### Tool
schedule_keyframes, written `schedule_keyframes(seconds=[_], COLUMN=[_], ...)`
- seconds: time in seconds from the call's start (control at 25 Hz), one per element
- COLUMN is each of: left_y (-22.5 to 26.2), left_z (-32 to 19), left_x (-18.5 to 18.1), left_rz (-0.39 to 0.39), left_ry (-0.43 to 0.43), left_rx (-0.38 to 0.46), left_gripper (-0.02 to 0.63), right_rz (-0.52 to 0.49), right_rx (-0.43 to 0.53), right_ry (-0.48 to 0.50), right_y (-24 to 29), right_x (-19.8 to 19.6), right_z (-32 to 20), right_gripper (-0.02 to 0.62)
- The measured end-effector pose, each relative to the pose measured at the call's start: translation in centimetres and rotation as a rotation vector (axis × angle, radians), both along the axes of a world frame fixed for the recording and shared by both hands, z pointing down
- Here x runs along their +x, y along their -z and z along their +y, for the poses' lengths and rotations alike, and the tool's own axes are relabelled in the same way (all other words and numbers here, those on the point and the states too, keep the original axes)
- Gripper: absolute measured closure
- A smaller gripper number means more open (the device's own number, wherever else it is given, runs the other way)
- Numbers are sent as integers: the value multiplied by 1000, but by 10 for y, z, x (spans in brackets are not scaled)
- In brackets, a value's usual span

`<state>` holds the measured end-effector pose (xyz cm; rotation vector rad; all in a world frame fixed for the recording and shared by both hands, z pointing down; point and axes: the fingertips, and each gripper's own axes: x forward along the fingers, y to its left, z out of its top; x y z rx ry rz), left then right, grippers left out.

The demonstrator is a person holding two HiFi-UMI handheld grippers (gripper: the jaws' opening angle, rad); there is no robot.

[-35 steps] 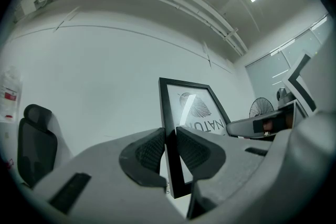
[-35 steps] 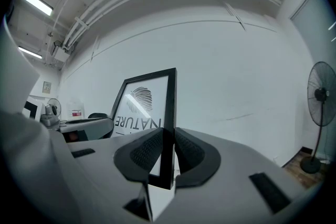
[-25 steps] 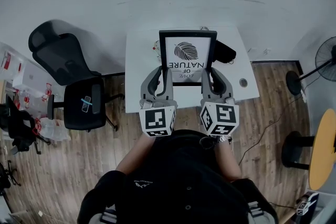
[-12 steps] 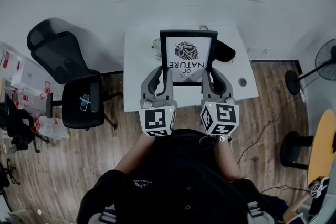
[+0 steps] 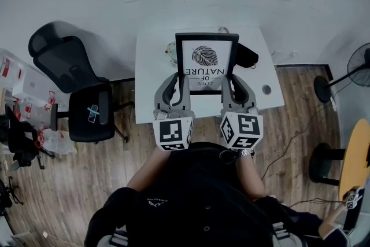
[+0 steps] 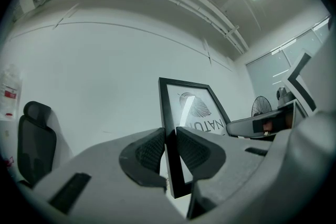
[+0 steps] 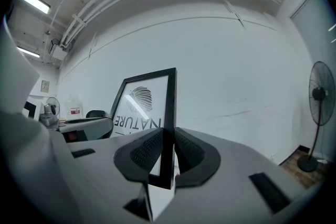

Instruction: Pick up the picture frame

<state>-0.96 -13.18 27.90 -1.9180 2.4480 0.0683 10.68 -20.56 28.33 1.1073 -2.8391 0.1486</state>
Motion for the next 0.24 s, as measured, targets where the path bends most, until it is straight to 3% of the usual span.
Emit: schedule_keyframes(seconds=[0.24], left_y=[-4], left_z=[-2], left_x=[-3], left_rz=[3], left_ry=[-10], left_rx=[-6], left_gripper=[532], right_rz=[1], right_rx=[-9], right_ry=[-11], right_y=[-4], right_x=[-2], right_z=[-2], right_gripper=[528])
